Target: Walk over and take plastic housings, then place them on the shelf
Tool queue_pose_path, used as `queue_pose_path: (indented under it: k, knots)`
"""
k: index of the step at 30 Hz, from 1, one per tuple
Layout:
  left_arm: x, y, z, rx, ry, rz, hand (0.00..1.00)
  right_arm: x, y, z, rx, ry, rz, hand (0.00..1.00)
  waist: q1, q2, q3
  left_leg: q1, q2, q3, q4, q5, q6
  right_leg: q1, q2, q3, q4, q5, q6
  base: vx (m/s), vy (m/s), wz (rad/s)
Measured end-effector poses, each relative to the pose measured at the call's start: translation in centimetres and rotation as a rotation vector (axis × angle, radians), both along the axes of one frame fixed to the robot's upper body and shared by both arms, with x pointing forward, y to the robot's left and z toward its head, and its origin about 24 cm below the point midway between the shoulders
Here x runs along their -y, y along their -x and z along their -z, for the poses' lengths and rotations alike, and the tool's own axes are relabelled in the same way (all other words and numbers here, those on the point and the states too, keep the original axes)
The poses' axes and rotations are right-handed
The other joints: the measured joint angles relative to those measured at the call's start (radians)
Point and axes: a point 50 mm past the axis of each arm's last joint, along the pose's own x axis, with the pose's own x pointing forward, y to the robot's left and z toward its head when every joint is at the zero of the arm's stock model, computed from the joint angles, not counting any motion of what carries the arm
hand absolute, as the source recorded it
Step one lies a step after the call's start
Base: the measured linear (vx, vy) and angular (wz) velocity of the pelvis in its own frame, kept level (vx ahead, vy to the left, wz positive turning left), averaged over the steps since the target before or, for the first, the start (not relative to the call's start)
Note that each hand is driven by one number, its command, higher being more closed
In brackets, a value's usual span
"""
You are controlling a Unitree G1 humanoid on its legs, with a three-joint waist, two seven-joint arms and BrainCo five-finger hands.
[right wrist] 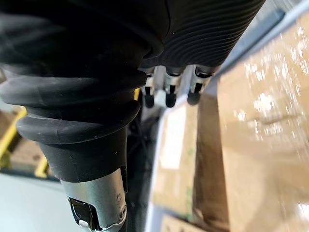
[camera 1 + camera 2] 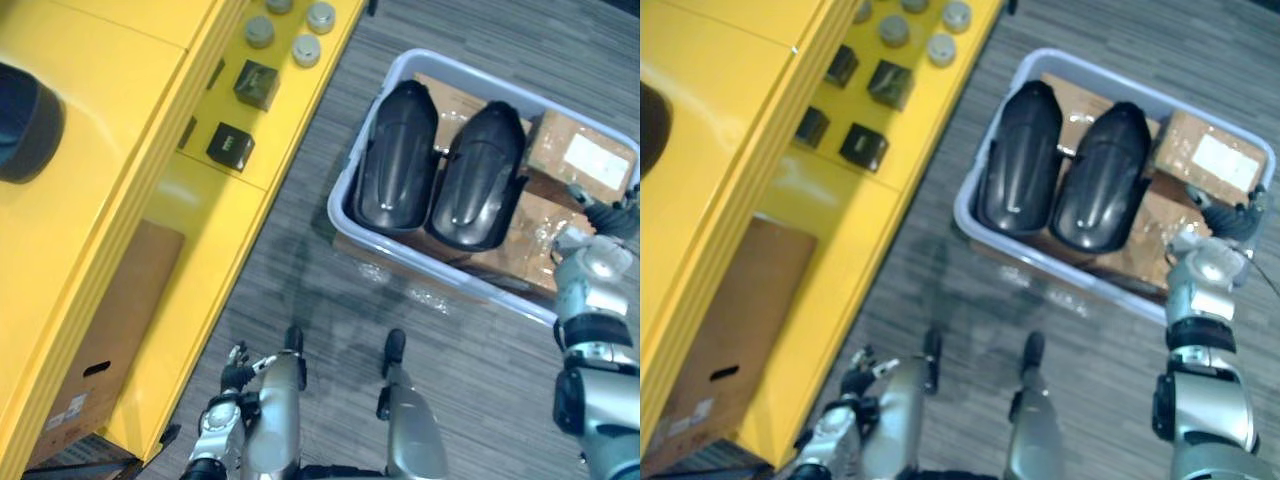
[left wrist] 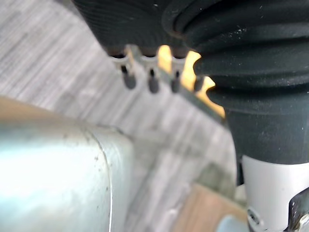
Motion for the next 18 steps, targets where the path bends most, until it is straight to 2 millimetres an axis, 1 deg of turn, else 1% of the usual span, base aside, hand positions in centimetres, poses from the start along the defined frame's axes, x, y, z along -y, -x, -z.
queue_pose_path:
  k: [1, 3, 8, 10, 13, 14, 15, 16, 18]
  knots:
    - [0.1, 0.0, 0.0, -0.001, 0.002, 0.001, 0.00, 0.1, -0.1, -0.1, -0.019, 0.015, -0.011, 0.00, 0.000, 0.007, 0.003, -0.001, -0.004, -0.011, -0.002, 0.003, 0.001, 0.005, -0.002, -0.018, 0.001, 0.000, 0.000, -0.04, 0.007, 0.21]
    - [0.1, 0.0, 0.0, 0.001, 0.005, 0.001, 0.00, 0.2, -0.3, -0.6, -0.027, 0.021, -0.016, 0.00, 0.002, 0.011, 0.006, -0.002, -0.011, -0.015, -0.012, 0.009, 0.002, 0.004, -0.009, -0.025, 0.002, 0.000, 0.000, -0.04, 0.010, 0.14]
    - [0.3, 0.0, 0.0, 0.016, 0.023, -0.004, 0.00, 0.7, -0.9, -2.5, -0.076, 0.049, -0.021, 0.00, 0.016, 0.046, 0.021, -0.022, -0.017, -0.018, -0.012, 0.014, 0.003, -0.016, -0.016, -0.044, 0.013, 0.000, 0.000, -0.04, 0.006, 0.04]
    - [0.6, -0.1, -0.1, 0.022, 0.034, 0.003, 0.00, 1.3, -0.8, -2.6, -0.138, 0.028, 0.000, 0.00, 0.026, 0.061, 0.022, -0.039, -0.020, -0.019, -0.011, 0.025, 0.004, -0.033, -0.018, -0.048, 0.016, 0.000, 0.000, -0.03, -0.003, 0.04]
    - [0.8, 0.1, 0.1, 0.017, 0.058, -0.007, 0.00, 1.7, -0.8, -1.9, -0.246, 0.013, 0.016, 0.00, 0.030, 0.078, 0.024, -0.038, -0.025, -0.024, -0.012, 0.025, 0.005, -0.032, -0.022, -0.052, 0.018, 0.000, 0.000, -0.01, 0.000, 0.07]
    - [1.1, 0.1, 0.2, 0.019, 0.072, -0.006, 0.00, 2.3, -0.4, -2.1, -0.277, 0.024, 0.049, 0.00, 0.030, 0.092, 0.029, -0.043, -0.031, -0.031, -0.012, 0.027, 0.008, -0.032, -0.027, -0.066, 0.021, 0.000, 0.000, -0.01, 0.009, 0.15]
    - [1.2, 0.1, 0.2, 0.020, 0.076, -0.004, 0.00, 2.7, -0.2, -2.3, -0.282, 0.026, 0.068, 0.00, 0.030, 0.098, 0.030, -0.045, -0.034, -0.037, -0.011, 0.027, 0.009, -0.031, -0.028, -0.075, 0.023, 0.000, 0.000, -0.02, 0.012, 0.24]
    - [1.4, 0.1, 0.1, 0.022, 0.077, 0.002, 0.00, 3.3, 0.2, -2.6, -0.299, 0.025, 0.101, 0.00, 0.031, 0.104, 0.029, -0.053, -0.035, -0.044, -0.008, 0.029, 0.010, -0.033, -0.028, -0.084, 0.024, 0.000, 0.000, -0.02, 0.001, 0.18]
    - [1.4, 0.1, 0.2, 0.021, 0.092, -0.006, 0.00, 3.5, 0.3, -2.8, -0.336, 0.015, 0.119, 0.00, 0.036, 0.104, 0.029, -0.053, -0.035, -0.043, -0.009, 0.030, 0.009, -0.033, -0.028, -0.091, 0.025, 0.000, 0.000, -0.02, -0.007, 0.08]
